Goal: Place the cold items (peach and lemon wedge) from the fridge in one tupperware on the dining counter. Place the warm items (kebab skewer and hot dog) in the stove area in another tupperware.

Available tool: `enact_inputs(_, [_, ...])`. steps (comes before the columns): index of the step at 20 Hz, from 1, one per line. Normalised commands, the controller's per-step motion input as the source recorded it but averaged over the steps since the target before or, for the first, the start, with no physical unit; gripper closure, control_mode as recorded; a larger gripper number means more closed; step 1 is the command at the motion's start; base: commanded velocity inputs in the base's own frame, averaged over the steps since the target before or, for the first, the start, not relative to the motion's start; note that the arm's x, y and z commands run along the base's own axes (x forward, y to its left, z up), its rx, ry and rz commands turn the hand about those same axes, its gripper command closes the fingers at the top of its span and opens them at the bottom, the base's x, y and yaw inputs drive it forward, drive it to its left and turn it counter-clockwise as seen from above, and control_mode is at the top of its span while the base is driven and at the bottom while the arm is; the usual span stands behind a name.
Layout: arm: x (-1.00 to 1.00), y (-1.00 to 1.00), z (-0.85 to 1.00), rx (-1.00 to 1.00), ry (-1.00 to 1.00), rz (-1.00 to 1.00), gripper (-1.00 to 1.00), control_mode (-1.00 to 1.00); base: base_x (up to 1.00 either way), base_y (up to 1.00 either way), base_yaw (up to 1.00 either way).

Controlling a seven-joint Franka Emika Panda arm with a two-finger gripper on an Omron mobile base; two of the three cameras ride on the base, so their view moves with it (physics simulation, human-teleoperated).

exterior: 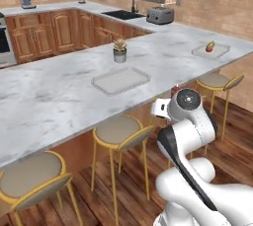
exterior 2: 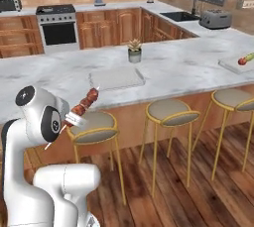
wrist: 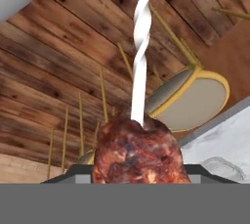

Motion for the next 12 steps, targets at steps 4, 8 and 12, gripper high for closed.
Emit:
enact_inputs(4, [0.00,0.00,0.00,0.00,0.00,0.00,1.00,1.00,0.77,-0.35,0.21])
enact_inputs(8, [0.00,0.00,0.00,0.00,0.00,0.00,1.00,1.00,0.66,-0.41,0.22])
enact_inputs(12, [0.00,0.00,0.00,0.00,0.00,0.00,1.00,1.00,0.60,-0.46,0.23])
